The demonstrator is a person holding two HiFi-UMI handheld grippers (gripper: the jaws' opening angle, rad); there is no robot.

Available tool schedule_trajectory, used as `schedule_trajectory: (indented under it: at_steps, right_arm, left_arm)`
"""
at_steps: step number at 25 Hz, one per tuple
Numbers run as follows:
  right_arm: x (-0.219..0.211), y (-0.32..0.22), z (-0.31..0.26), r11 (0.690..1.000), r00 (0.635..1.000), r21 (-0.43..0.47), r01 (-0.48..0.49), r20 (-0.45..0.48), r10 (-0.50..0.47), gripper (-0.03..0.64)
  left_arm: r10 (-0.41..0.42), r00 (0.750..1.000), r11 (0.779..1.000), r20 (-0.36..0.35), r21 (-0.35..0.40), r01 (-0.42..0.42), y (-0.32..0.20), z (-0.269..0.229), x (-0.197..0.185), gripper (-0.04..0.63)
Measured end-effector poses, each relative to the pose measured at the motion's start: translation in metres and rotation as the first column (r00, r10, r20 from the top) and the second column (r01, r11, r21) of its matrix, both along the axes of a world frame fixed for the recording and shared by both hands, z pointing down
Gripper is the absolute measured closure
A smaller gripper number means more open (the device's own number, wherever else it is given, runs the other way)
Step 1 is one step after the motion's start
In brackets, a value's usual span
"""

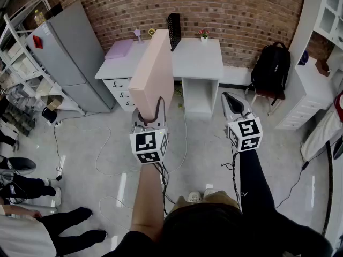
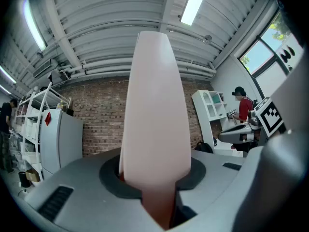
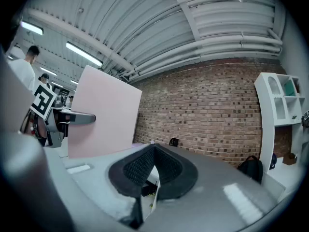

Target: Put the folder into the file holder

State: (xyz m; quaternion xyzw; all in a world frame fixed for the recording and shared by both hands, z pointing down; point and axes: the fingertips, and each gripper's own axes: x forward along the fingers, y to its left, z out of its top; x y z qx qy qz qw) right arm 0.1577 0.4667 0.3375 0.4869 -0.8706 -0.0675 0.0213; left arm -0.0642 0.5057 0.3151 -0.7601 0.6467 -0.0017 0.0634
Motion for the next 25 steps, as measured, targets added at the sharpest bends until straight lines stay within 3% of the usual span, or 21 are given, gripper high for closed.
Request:
schedule_trajectory:
  at_steps: [5,10,25]
  right_arm:
    - [0.002,0.000,0.001,1.000,1.000,-0.003,0.006,-0.004,-0.006,0.615]
    - [0.005,0.005,0.000,1.000,0.998,-0.019,0.014,0.062,-0.013,0.615]
    - [0.002,-0.041,0.014,0.998,0.998,-0.025,0.051,0.042,-0.050,0.615]
  left_arm:
    - [-0.002,1.000,1.000,-0.005,-0.001,0.002,0.001,-0.001,-0.002,0.463]
    - [-0.004,1.000,1.000,-0.009,-0.005,0.004,0.004,0.000,-0.007,0.463]
    - [-0.029,0.999,0.999,-0.023,-0.020,0.028,-0.036,0.013,-0.015,0.462]
